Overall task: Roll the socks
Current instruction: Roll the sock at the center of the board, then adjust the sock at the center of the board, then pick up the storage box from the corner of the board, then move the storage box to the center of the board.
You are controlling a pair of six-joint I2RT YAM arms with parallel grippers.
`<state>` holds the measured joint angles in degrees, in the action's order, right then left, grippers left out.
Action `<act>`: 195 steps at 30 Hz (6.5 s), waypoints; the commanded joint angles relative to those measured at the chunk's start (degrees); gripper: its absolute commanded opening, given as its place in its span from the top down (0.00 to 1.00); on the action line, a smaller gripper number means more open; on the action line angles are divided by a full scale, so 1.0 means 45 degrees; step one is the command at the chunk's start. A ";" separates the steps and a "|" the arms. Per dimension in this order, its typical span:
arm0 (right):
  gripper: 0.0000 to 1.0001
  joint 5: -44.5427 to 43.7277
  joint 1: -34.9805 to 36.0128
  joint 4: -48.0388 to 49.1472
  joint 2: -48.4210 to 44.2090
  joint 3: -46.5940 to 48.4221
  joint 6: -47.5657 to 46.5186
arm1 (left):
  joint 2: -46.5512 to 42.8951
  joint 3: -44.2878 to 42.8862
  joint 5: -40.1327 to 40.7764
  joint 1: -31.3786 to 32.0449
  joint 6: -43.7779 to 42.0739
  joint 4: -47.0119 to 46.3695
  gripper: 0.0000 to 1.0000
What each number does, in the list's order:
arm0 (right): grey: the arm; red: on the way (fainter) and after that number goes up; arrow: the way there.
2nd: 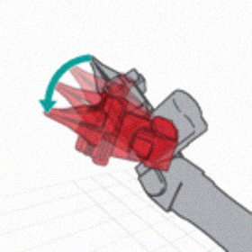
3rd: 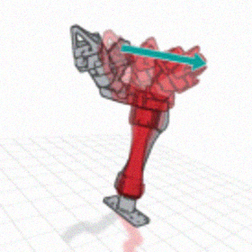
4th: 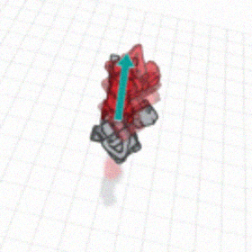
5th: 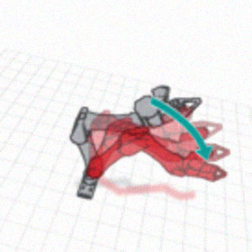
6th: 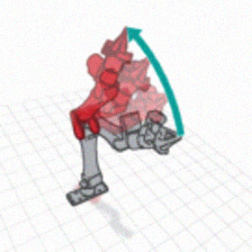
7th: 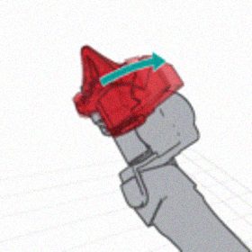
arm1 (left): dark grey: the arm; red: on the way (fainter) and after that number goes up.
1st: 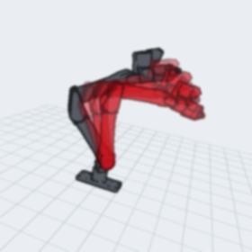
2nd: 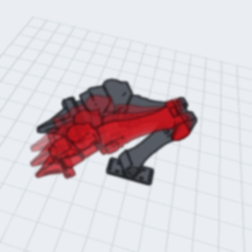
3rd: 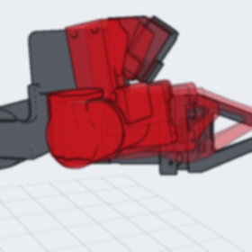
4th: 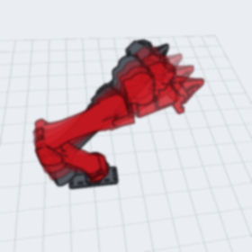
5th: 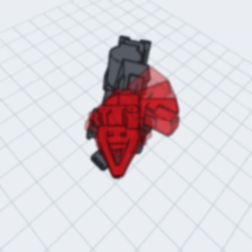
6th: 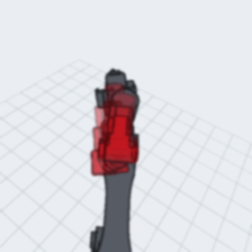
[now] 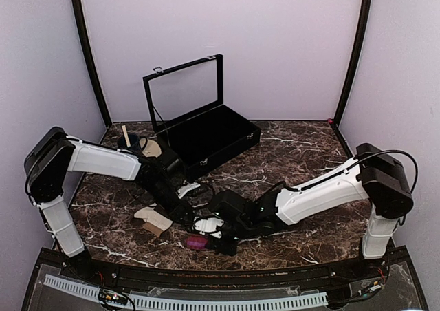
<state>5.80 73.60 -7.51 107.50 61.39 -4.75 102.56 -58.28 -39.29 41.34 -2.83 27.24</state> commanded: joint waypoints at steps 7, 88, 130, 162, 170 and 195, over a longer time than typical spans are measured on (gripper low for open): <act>1.00 0.2519 -0.0231 -0.2556 0.1374 -0.0217 0.1183 | -0.2553 0.1258 0.3499 -0.0104 0.2528 -0.1726 0.68; 1.00 -0.6651 -0.1116 -0.2301 -0.0373 0.1123 0.1206 | -0.7538 0.3831 0.8173 0.1238 0.6452 -0.4522 0.63; 1.00 -0.4366 -0.0489 -0.2886 -0.2332 -0.0181 0.3290 | -0.0779 -0.2922 0.9865 -0.1236 1.0497 -0.1713 0.48; 1.00 -0.4054 -0.0683 -0.2909 -0.2821 -0.0243 0.2879 | 0.1488 -0.4748 1.0407 -0.1810 1.1779 -0.0309 0.45; 1.00 -0.4004 -0.0751 -0.2903 -0.2854 -0.0161 0.2865 | 0.1974 -0.5156 1.0032 -0.1824 1.1612 -0.0390 0.52; 1.00 -0.4278 -0.1272 -0.3026 -0.3088 0.0300 0.2801 | 0.1518 -0.3919 0.8238 -0.1617 1.1184 -0.0778 0.90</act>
<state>-12.62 68.77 -21.17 95.88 60.53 8.38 110.59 -78.85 2.52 33.34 51.90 22.24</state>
